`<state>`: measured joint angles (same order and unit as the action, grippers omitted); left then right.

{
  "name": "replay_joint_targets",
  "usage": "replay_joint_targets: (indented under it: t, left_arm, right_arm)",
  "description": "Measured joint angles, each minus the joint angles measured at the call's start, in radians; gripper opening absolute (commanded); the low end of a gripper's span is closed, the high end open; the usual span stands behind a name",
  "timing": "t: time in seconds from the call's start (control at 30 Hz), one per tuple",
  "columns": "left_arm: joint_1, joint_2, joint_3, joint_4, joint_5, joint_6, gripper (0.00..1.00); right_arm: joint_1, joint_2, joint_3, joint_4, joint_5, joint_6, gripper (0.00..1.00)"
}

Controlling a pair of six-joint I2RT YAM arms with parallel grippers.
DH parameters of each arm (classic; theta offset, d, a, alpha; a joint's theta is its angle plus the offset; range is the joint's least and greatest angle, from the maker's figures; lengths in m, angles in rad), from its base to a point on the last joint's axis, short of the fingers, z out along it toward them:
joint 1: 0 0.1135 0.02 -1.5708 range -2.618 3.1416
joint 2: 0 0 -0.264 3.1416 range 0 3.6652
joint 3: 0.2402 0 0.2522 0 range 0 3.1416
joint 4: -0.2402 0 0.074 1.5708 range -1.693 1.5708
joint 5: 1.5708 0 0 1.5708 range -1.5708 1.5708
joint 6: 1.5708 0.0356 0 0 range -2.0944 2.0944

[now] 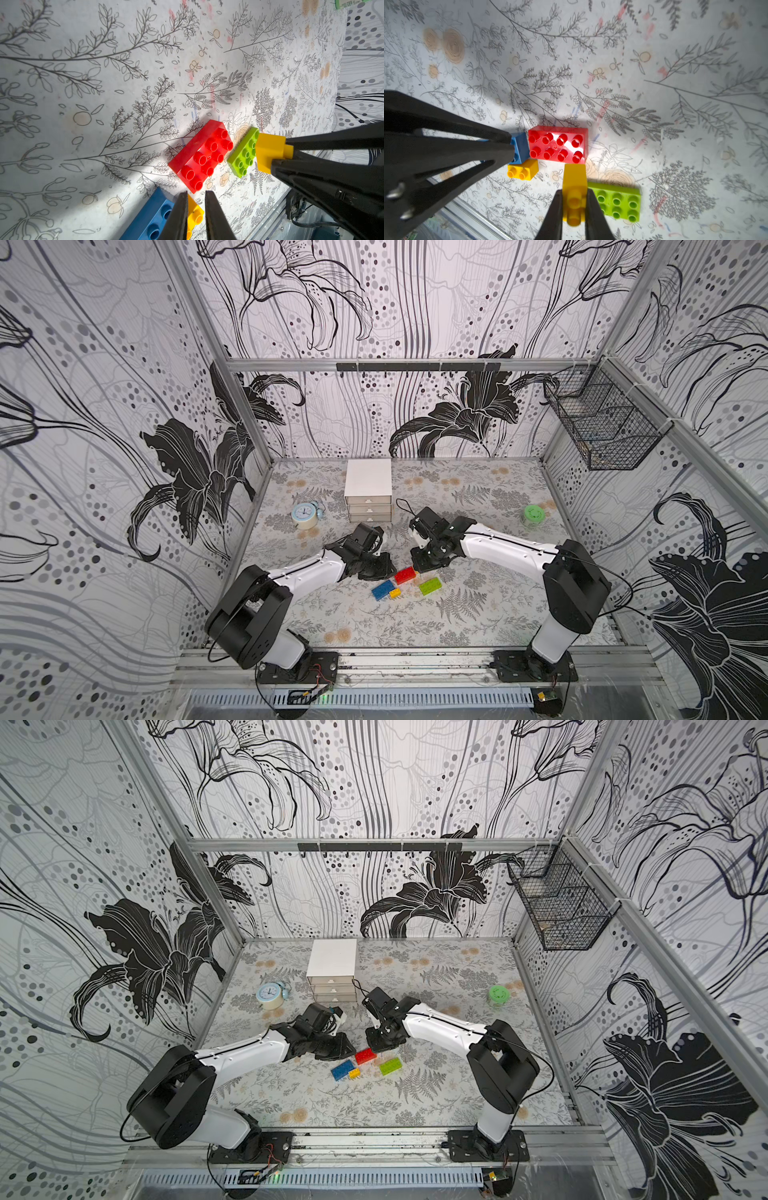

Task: Assemble the number 5 with lego
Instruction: Adjust the lego brick at the center of the board.

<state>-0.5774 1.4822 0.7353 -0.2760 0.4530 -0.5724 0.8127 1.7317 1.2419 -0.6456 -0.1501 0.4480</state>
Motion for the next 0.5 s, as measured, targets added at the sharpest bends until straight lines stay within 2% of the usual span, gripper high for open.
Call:
replay_joint_targets:
  t: [0.5]
  left_arm:
    - [0.000,0.099,0.002,0.031,0.012,0.001,0.17]
  right_arm:
    - [0.000,0.129,0.080,-0.048,0.017,-0.001,0.16]
